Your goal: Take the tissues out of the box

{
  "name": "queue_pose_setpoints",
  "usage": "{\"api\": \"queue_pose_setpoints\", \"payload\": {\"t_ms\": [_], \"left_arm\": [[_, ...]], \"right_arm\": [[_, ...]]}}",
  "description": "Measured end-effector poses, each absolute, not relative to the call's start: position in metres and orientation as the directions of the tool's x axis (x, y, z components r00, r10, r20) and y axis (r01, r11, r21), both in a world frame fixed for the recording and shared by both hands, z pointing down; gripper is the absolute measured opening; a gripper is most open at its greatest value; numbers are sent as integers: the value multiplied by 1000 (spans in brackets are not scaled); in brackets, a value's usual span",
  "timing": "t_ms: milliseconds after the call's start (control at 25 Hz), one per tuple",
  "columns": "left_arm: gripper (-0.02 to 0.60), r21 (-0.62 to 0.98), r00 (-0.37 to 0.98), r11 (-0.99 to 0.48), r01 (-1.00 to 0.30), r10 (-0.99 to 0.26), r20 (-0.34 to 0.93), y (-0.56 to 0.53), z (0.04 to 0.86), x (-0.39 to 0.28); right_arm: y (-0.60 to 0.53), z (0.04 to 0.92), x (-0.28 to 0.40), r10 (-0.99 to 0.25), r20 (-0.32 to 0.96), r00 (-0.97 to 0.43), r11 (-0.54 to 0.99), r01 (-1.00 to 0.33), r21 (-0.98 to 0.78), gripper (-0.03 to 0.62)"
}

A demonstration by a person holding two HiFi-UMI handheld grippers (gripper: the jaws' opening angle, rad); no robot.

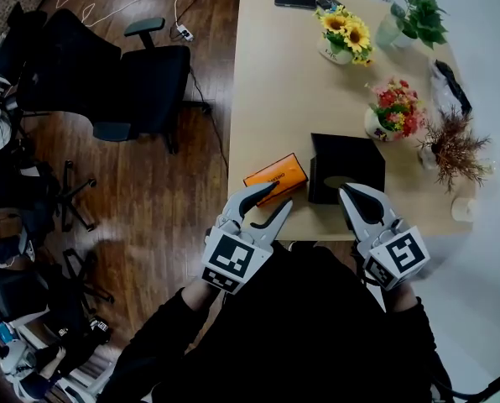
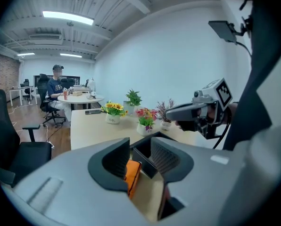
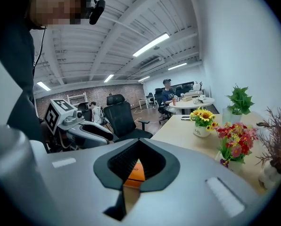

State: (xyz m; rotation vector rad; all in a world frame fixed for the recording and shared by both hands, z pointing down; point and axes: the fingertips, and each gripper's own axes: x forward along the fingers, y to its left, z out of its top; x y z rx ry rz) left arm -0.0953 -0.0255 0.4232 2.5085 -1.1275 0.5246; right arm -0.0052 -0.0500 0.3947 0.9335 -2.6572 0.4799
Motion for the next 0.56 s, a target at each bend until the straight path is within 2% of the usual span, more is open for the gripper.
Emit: {"api": "queue_pose_setpoints", "payload": {"t_ms": [560], "left_arm": [[123, 150, 620, -639, -754, -618, 484, -23, 430, -88]], "right_arm": [[-50, 398, 3, -564, 370, -738, 725, -657, -207, 0]]}}
